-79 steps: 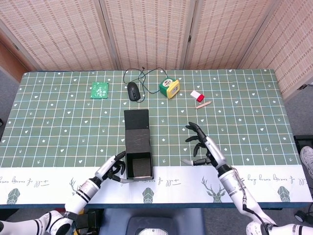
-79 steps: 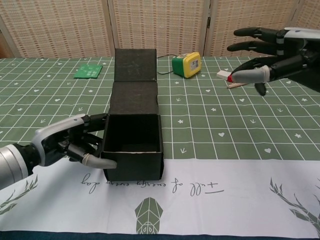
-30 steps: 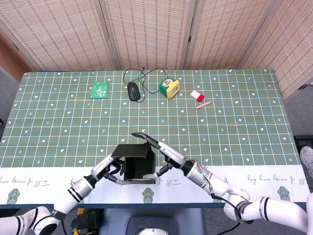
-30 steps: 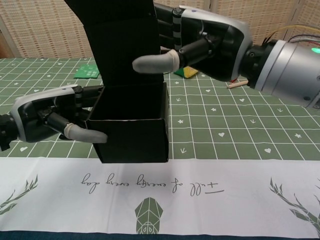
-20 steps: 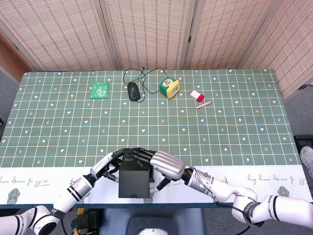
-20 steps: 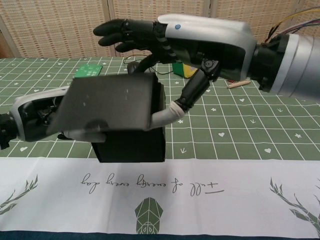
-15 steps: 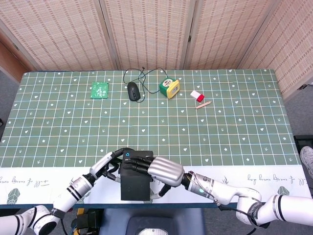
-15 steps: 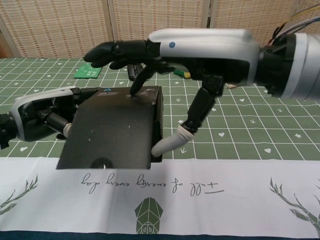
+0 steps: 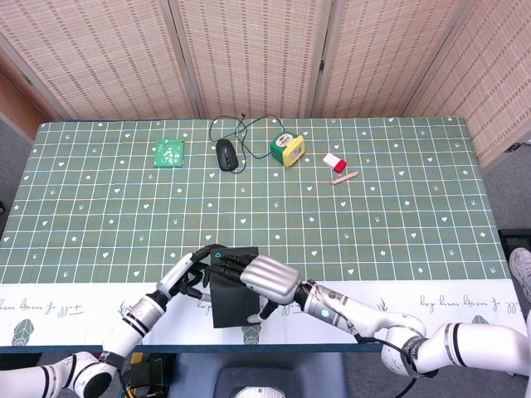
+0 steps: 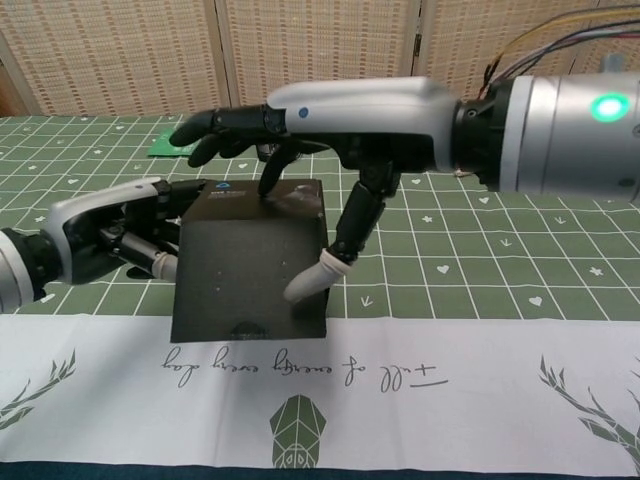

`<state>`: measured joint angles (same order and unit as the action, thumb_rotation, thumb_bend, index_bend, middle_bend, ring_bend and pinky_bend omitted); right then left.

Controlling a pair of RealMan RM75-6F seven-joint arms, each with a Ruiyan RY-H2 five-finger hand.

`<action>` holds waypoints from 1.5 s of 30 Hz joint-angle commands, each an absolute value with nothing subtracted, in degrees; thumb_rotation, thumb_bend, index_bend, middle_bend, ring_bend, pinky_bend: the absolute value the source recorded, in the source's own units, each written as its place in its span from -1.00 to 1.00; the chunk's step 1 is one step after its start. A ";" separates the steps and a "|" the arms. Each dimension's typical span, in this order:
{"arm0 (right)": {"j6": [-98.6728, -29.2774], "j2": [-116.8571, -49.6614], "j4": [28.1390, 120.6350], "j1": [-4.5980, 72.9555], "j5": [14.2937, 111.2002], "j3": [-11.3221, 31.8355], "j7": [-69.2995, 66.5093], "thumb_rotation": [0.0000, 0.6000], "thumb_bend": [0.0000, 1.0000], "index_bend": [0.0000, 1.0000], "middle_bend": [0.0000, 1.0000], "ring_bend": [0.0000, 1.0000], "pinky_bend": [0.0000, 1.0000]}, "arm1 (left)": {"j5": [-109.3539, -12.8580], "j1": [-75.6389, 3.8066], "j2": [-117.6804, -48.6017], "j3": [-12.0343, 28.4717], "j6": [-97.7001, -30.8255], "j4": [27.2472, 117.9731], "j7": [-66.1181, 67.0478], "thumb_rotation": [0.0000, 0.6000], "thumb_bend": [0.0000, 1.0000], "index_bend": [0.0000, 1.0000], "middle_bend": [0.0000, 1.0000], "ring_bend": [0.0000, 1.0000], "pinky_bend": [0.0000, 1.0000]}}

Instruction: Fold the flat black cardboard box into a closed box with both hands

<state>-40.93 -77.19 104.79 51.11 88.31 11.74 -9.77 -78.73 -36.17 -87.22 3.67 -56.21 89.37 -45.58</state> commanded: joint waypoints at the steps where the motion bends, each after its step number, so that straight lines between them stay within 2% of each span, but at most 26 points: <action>1: -41.57 -81.02 102.50 52.04 82.43 12.69 0.02 1.00 -1.00 -1.00 -0.78 -0.76 -0.58 | -75.86 -35.57 -89.71 5.15 -56.27 87.77 -42.49 1.00 -0.87 -0.46 -0.42 0.37 0.92; 10: -43.30 -87.29 98.00 54.12 72.09 12.21 13.89 1.00 -1.00 -1.00 -0.73 -0.76 -0.57 | -71.87 -34.73 -94.22 6.74 -55.49 83.34 -37.12 1.00 -0.87 -0.49 -0.42 0.36 0.92; 14: -44.37 -89.32 96.28 54.63 69.46 11.87 16.36 1.00 -1.00 -1.00 -0.73 -0.76 -0.57 | -73.27 -34.83 -94.09 6.14 -54.13 81.77 -36.54 1.00 -0.87 -0.66 -0.52 0.34 0.92; 18: -45.17 -91.13 94.55 54.87 67.78 11.28 17.85 1.00 -1.00 -1.00 -0.73 -0.76 -0.57 | -74.68 -35.19 -92.48 5.16 -51.98 81.96 -36.11 1.00 -0.89 -0.90 -0.73 0.29 0.90; 21: -45.80 -92.25 93.74 54.88 67.41 10.84 18.21 1.00 -1.00 -1.00 -0.73 -0.76 -0.57 | -74.96 -34.95 -92.09 4.88 -51.71 82.05 -35.22 1.00 -0.90 -0.97 -0.81 0.26 0.89; 29: -47.36 -92.84 93.57 54.82 68.19 9.69 19.98 1.00 -1.00 -1.00 -0.73 -0.76 -0.57 | -77.17 -35.35 -89.21 3.70 -50.10 82.47 -32.04 1.00 -0.92 -1.00 -0.99 0.18 0.87; 36: -49.28 -93.62 92.41 54.57 70.32 8.25 22.55 1.00 -0.99 -0.98 -0.70 -0.76 -0.56 | -77.56 -35.20 -85.51 2.97 -50.14 83.28 -26.60 1.00 -0.92 -1.00 -1.00 0.14 0.85; 38: -50.29 -94.10 91.85 54.35 71.29 7.82 23.47 1.00 -0.95 -0.94 -0.66 -0.76 -0.55 | -76.95 -34.92 -85.31 3.21 -50.45 82.77 -25.64 1.00 -0.92 -1.00 -1.00 0.14 0.85; 41: -51.53 -94.89 90.68 54.07 72.38 7.21 25.11 1.00 -0.78 -0.87 -0.63 -0.76 -0.54 | -76.42 -34.62 -84.95 3.54 -50.79 82.21 -24.79 1.00 -0.92 -1.00 -1.00 0.14 0.85; 45: -53.31 -96.52 88.69 53.66 73.81 6.74 26.87 1.00 -0.72 -0.78 -0.58 -0.74 -0.53 | -75.93 -34.40 -84.28 4.08 -50.95 81.91 -24.52 1.00 -0.92 -1.00 -1.00 0.14 0.85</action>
<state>-52.82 -96.04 89.19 53.86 73.36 6.96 26.40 -76.00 -34.44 -84.33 4.02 -50.94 81.96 -24.57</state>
